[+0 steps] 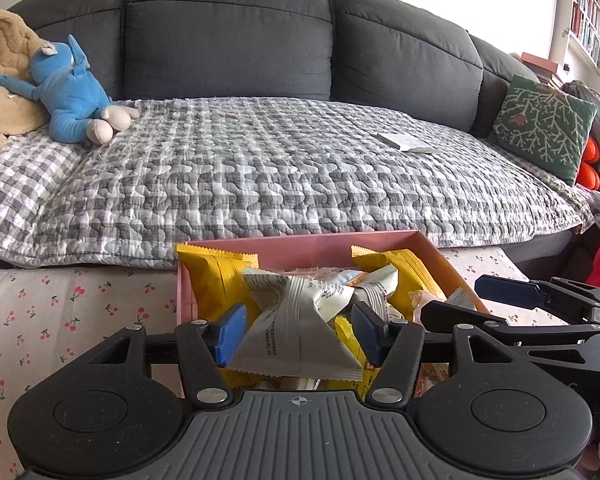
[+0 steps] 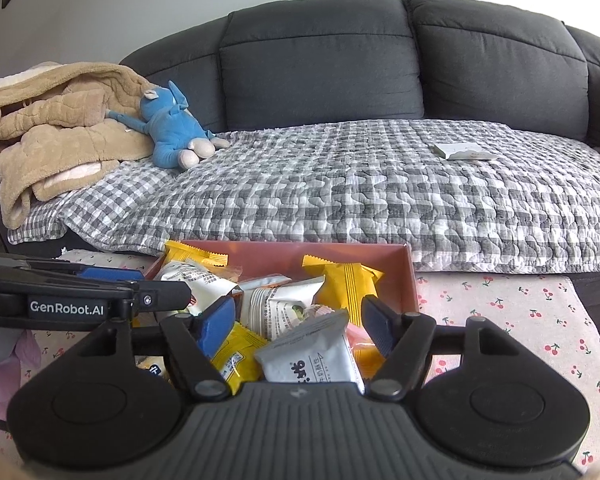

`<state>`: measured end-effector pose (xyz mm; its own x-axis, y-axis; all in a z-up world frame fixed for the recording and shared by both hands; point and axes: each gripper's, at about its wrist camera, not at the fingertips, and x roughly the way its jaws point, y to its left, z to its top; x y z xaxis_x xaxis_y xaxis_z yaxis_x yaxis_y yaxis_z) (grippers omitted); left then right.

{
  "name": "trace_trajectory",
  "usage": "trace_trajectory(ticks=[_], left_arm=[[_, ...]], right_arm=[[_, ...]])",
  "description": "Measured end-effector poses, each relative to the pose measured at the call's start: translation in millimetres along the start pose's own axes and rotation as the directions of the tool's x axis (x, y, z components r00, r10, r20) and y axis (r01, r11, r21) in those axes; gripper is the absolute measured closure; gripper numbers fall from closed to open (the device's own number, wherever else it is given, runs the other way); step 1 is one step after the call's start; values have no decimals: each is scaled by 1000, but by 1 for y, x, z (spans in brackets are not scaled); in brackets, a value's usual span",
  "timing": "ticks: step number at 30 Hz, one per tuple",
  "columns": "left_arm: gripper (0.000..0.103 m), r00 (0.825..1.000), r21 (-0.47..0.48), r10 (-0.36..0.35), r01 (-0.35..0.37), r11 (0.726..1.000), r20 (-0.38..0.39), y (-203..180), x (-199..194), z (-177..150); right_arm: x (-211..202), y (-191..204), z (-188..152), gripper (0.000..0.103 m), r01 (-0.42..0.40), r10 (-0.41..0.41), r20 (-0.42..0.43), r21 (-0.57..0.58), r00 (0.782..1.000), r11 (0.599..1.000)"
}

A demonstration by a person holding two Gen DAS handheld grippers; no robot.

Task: Organize snacks
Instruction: 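Lower both held packets into the pink box and open both tools, then move both tools back and grasp the orange bar with the left tool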

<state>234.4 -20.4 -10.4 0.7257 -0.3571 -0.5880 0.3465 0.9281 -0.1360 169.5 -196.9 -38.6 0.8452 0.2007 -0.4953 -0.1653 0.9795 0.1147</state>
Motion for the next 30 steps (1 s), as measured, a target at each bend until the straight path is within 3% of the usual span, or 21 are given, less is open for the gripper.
trace_trajectory(ticks=[10,20,24,30], left_arm=[[29,1000,44,-1,2,999,-18,-8,-29,-8],[13,999,48,6,-4,999,-39,-13,-67,-27],[8,998,47,24,-21,999,-53,-14,-80,-41],[5,993,43,72,-68,997,-95,-15,-93,-64]], right_arm=[[-31,0,-2,28,18,-17,5,-19,1000,1000],[-63,5,-12,7,7,-7,-6,-15,1000,1000],[-74,9,-20,0,10,-11,-34,-19,999,1000],[-83,14,-33,0,40,-46,-117,-49,992,998]])
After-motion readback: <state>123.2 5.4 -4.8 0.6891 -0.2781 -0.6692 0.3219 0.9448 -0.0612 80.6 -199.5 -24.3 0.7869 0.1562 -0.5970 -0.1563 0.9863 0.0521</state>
